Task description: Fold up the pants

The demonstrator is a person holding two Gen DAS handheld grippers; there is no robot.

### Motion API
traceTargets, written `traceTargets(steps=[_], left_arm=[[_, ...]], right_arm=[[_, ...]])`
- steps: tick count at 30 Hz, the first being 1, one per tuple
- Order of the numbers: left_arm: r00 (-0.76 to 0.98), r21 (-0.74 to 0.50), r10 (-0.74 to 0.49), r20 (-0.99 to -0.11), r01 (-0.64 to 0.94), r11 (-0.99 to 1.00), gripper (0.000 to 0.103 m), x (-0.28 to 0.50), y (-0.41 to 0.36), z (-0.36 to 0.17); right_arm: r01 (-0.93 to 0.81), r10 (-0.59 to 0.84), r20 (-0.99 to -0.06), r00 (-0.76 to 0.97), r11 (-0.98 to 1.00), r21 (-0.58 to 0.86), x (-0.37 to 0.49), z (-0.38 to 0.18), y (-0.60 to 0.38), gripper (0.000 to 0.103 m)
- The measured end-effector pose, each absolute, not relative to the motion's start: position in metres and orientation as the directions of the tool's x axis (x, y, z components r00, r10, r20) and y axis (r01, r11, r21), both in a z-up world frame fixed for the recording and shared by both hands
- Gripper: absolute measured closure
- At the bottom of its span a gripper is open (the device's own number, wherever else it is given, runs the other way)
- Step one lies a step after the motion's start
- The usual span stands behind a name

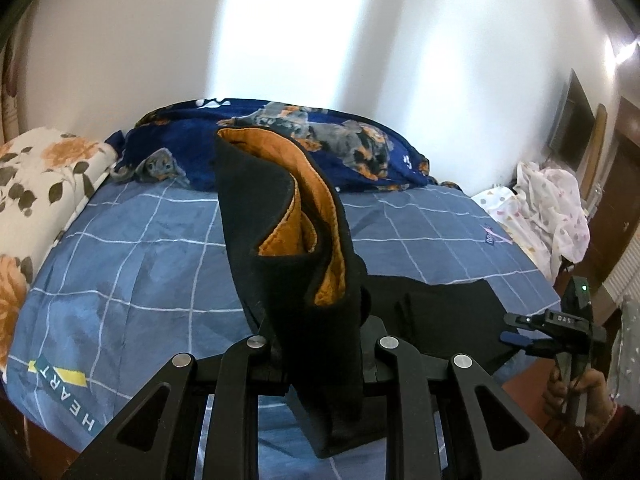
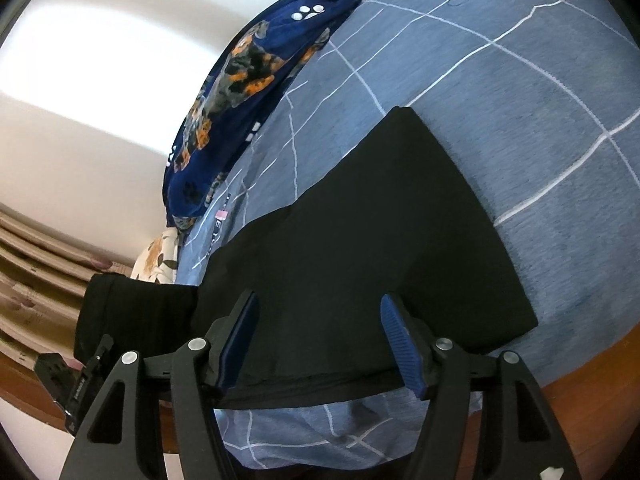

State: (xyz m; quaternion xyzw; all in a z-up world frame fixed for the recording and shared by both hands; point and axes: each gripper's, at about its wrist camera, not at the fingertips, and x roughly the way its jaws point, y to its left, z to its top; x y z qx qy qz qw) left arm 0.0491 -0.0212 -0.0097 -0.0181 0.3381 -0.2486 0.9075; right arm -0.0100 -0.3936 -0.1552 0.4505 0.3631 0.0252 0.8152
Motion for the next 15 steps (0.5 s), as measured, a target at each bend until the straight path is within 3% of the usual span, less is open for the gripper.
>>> traceTargets(steps=[15], left_arm=[[0.628, -0.204, -0.5, -0.596, 0.484, 0.851, 0.081, 0.04, -0.041, -0.002]], right_arm=[[0.253, 0.419, -0.534, 0.734, 0.562, 0.788, -0.006, -0.156, -0.384, 0.038]])
